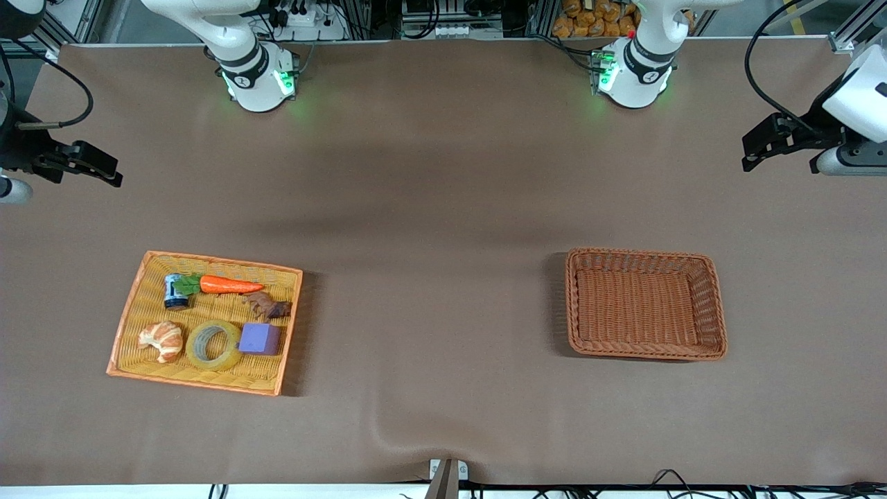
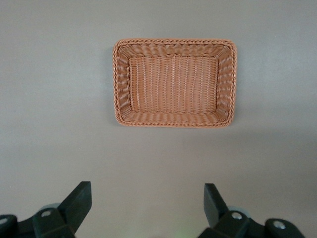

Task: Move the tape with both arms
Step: 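Reach the right gripper down over the yellow tape roll in the tray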

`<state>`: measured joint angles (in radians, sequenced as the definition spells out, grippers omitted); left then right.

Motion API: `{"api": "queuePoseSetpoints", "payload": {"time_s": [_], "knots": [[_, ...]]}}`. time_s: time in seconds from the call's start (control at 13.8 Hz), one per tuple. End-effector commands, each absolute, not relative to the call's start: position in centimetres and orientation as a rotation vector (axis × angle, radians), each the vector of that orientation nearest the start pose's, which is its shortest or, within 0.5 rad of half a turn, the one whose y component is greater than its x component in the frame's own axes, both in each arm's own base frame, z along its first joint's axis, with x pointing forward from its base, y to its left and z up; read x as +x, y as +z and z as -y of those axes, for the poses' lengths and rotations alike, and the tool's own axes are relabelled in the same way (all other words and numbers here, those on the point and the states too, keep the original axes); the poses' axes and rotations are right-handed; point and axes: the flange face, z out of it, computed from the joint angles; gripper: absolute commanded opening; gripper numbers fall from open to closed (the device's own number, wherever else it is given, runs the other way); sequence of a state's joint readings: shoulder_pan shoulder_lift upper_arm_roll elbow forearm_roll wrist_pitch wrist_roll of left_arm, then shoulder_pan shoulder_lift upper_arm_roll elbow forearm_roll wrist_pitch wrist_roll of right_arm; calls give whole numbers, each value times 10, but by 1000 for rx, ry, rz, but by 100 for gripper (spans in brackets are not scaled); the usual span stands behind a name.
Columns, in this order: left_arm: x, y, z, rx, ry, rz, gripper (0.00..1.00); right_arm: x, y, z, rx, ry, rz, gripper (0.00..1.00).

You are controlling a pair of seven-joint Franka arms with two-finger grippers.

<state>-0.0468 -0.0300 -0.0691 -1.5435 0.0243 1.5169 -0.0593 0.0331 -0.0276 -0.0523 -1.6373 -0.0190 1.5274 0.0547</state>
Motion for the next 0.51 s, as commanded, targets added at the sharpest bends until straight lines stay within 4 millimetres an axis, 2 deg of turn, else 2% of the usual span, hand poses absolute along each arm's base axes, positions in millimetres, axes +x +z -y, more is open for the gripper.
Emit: {"api": "queuePoseSetpoints", "payload": {"time_s": [0.0, 0.29, 0.44], "knots": [[542, 650, 61, -3099, 4, -117, 100, 552, 578, 16, -3159, 181, -110, 100], [542, 650, 58, -3096, 4, -109, 100, 592, 520, 17, -3165, 179, -109, 100], [542, 650, 58, -3096, 4, -112, 100, 615, 475, 19, -3169, 194, -115, 100]]}}
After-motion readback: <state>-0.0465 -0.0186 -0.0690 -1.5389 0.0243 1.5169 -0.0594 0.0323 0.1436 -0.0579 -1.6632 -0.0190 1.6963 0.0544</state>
